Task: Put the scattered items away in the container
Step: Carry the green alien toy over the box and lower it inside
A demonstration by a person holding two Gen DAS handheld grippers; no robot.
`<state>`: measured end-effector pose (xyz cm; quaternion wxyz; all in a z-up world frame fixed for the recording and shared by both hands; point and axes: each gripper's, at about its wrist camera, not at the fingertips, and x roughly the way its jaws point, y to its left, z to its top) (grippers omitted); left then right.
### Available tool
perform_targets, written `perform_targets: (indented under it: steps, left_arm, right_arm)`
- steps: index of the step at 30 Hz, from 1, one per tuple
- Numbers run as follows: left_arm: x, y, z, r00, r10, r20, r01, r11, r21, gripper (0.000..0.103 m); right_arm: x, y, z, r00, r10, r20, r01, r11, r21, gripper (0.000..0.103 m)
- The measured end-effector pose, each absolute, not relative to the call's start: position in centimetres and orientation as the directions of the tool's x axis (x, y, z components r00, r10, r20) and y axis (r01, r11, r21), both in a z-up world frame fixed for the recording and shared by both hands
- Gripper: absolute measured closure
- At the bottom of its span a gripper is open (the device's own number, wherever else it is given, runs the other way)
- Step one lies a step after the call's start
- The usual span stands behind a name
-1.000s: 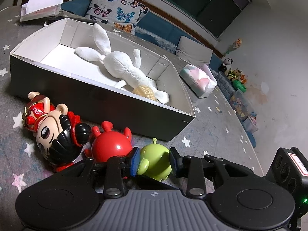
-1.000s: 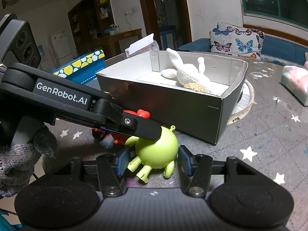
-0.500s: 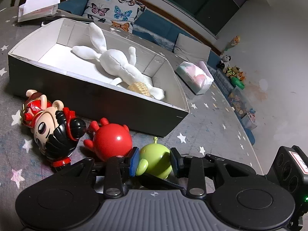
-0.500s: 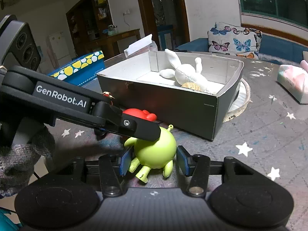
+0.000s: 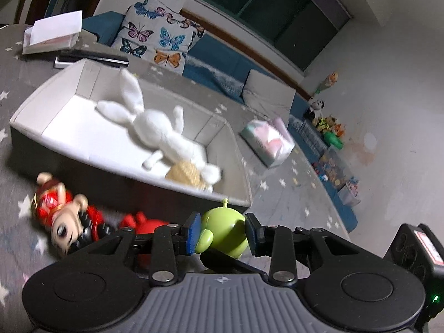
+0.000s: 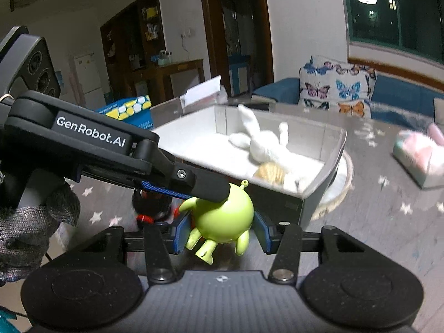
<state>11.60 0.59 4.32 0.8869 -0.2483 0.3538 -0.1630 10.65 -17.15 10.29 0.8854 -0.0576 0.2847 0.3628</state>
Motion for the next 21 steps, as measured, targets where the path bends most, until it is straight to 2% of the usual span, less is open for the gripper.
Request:
perform_targets:
  steps: [15, 21]
  left_arm:
    - [17.5, 1.1, 6.0, 0.741, -0.466, -0.483, 0.104, 0.791, -0.603, 0.066]
    - [20.5, 1.9, 5.5, 0.743, -0.487, -0.458, 0.084, 0.748, -0.658, 0.066]
  right_arm:
    - [16.1, -16.6, 12.4, 0.63, 0.584, -0.512, -0.655, 0.754, 0.054, 0.055]
    - [19.1, -16.1, 12.7, 0.632, 0.577, -0.517, -0.649, 0.759, 0.054, 0.055]
